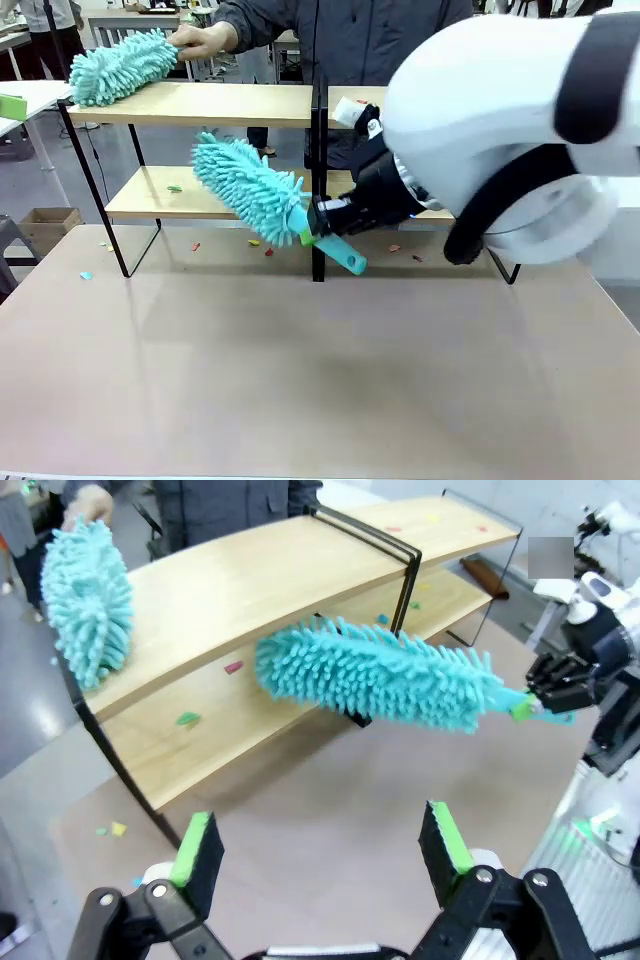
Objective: Clean the shelves.
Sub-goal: Clean a randomly selected level of the Shelf with the Duster.
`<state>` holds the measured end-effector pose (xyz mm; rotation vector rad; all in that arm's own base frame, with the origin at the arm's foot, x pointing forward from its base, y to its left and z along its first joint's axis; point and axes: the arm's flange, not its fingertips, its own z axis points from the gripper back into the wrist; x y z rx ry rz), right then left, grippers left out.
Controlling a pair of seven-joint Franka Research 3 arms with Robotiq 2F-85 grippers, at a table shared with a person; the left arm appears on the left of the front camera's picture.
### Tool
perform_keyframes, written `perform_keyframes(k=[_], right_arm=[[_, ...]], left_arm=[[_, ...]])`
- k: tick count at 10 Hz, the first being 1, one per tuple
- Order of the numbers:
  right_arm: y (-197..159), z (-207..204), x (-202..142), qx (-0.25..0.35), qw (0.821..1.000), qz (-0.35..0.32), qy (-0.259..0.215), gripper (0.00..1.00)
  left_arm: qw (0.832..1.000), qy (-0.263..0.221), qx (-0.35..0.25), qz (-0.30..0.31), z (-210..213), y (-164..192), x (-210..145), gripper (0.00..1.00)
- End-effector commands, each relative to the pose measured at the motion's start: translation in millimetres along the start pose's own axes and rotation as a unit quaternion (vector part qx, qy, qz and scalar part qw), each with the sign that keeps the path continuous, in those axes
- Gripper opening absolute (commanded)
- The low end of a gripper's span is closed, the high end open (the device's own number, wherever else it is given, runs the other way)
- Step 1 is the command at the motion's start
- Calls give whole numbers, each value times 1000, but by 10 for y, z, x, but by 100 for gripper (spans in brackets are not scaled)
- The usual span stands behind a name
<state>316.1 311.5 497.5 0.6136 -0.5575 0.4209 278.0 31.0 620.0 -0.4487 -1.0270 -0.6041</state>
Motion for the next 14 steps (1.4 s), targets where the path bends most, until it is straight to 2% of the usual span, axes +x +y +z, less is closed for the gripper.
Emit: perform_keyframes(k=[1,4,6,7,9,11,12,14], right_arm=[[92,-213,141,-41,998,-47,-17,0],[269,-671,222,-77,990,-103,-50,0],[303,-839,275,-113,978,-130,-120,0],[300,-865,281,-117,976,-133,-126,0],[241,-959,294,-126,975,-147,-106,0],[258,-1057,386,-124,973,-145,-133,0],[277,-1123,444,-124,973,-147,-131,0],[289,-1263,558,-123,977,-146,-98,0]], left_arm=[[1000,-3,-4,0,-12,9,3,100],[1000,-3,-4,0,-12,9,3,100],[1000,-3,-4,0,-12,9,3,100],[1000,-3,-4,0,-12,9,3,100],[1000,-3,-4,0,-12,9,3,100],[1000,-3,-4,0,-12,9,3,100],[1000,-3,-4,0,-12,9,3,100],[1000,-3,-4,0,-12,9,3,100]])
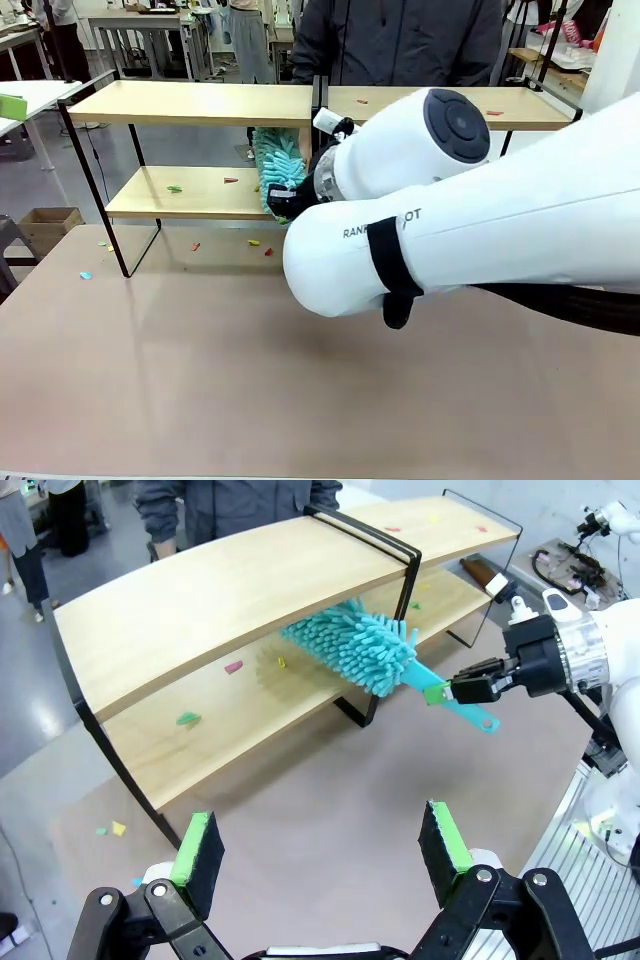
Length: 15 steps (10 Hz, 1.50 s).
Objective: Clean the shelves.
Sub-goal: Clean a randomly selected level of the Shelf with the Duster.
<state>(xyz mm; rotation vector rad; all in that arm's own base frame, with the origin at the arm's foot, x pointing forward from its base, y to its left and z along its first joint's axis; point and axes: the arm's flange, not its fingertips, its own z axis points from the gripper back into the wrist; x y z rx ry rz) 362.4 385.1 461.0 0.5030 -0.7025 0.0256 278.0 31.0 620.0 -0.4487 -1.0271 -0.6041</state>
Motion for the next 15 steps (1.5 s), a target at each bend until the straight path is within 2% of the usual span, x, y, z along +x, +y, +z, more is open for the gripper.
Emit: perform_keyframes(k=[1,5,9,13,15], right_arm=[[326,-435,160,-14,1000,-3,12,0],[428,-608,295,-30,999,2,33,0],[404,-739,300,-21,998,2,64,0],[446,-848,321,58,988,24,139,0],[500,-839,401,87,984,45,152,0]], left_arm=[[1000,-3,-4,1,-12,9,3,100],[1000,-3,-4,1,-12,9,3,100],[1000,-3,-4,1,-12,9,3,100],[1000,-3,-4,1,-12,9,3,100],[1000,-3,-4,1,-12,9,3,100]])
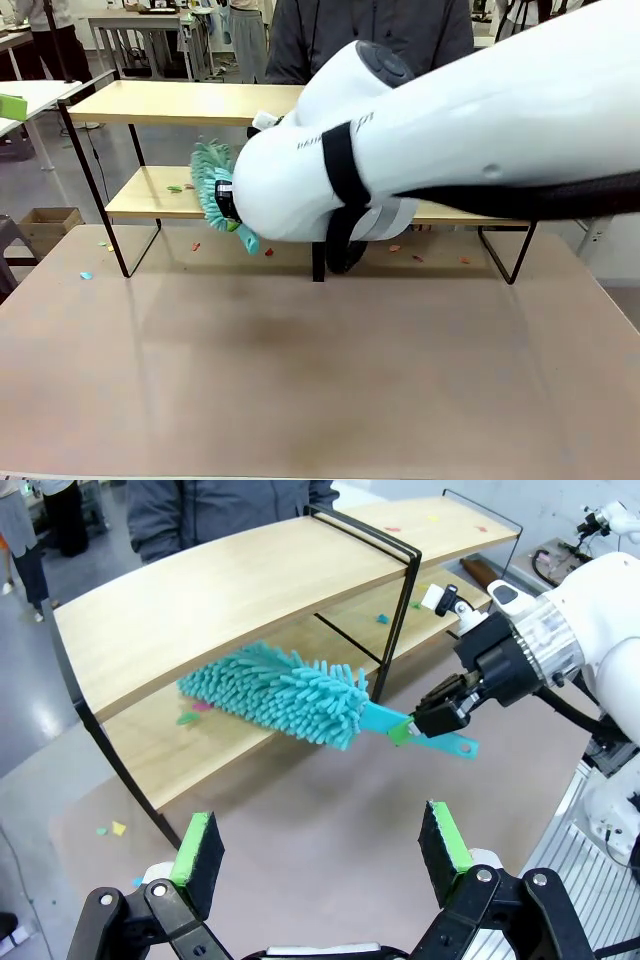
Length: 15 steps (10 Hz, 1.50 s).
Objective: Clean the shelves.
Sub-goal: Clean a randomly selected level of the Shelf with the Duster.
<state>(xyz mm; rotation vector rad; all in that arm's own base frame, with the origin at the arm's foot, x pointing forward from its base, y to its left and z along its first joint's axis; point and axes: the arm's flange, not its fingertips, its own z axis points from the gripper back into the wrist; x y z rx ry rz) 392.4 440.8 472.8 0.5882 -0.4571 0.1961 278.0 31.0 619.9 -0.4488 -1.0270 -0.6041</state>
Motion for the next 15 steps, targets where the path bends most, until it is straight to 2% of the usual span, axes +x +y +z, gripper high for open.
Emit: perform_keyframes(k=[1,3,5,7,8,10,11,13,15], right_arm=[[-42,-419,317,23,998,44,32,0],[-16,-465,359,27,994,85,67,0],[-19,-449,363,39,991,97,88,0],[-66,-300,348,106,977,108,149,0],[-160,-170,336,112,966,129,194,0],[-420,198,273,123,917,213,315,0],[-532,404,257,154,903,221,336,0],[-670,549,246,228,897,194,324,0],[-778,577,176,259,891,188,322,0]], left_arm=[[1000,-3,-4,0,-12,9,3,100],[1000,-3,-4,0,-12,9,3,100],[1000,-3,-4,0,-12,9,3,100],[1000,-3,-4,0,-12,9,3,100],[1000,-3,-4,0,-12,9,3,100],[1000,-3,-4,0,-12,9,3,100],[1000,-3,-4,0,-12,9,3,100],[1000,-3,-4,0,-12,9,3,100],[1000,-3,-4,0,-12,9,3,100]])
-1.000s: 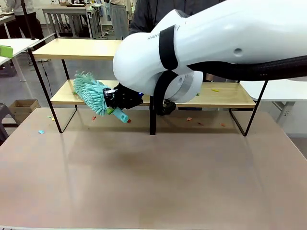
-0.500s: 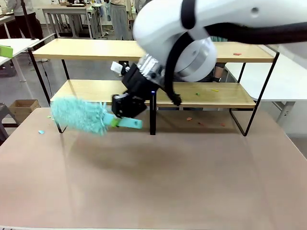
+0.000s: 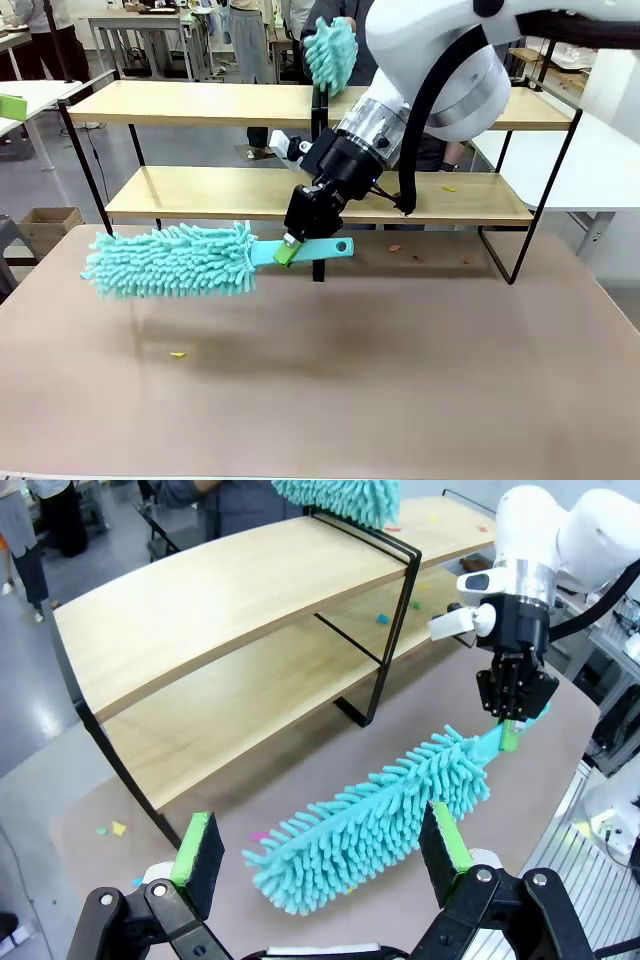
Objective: Clean the shelves.
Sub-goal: Clean a randomly selected level of the Shelf with the Duster.
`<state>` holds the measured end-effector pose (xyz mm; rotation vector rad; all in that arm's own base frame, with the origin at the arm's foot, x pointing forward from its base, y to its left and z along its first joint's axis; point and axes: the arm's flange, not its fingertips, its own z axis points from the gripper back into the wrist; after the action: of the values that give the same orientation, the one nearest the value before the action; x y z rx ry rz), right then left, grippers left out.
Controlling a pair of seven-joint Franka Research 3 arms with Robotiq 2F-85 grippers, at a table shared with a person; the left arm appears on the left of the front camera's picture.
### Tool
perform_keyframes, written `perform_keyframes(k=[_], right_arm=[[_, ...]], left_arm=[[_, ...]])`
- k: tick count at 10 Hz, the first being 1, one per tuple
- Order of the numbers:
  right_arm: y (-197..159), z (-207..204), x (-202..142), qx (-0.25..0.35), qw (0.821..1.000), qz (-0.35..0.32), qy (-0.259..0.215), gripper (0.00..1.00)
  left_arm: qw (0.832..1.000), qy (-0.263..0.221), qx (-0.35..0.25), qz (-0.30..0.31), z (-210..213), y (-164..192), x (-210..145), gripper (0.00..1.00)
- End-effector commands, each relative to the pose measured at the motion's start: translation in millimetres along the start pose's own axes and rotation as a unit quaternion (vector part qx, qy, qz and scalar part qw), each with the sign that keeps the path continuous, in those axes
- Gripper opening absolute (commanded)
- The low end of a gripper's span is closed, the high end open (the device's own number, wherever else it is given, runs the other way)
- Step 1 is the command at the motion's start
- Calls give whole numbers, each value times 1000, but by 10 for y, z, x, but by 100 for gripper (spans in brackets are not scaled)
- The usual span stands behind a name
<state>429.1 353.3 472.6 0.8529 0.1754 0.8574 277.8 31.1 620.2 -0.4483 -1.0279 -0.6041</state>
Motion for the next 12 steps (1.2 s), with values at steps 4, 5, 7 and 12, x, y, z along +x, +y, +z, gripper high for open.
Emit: perform_keyframes(k=[4,5,7,12], right_arm=[[193,398,-742,61,997,50,14,0],[208,652,-1114,68,996,55,19,0],[167,1143,-1888,30,999,26,-1,0],[-291,1904,-1743,-24,997,37,-62,0]], left_arm=[[1000,-3,-4,1,-15,10,1,100],[1000,-3,-4,1,-15,10,1,100],[1000,-3,-4,1,-15,10,1,100],[1000,-3,-4,1,-15,10,1,100]])
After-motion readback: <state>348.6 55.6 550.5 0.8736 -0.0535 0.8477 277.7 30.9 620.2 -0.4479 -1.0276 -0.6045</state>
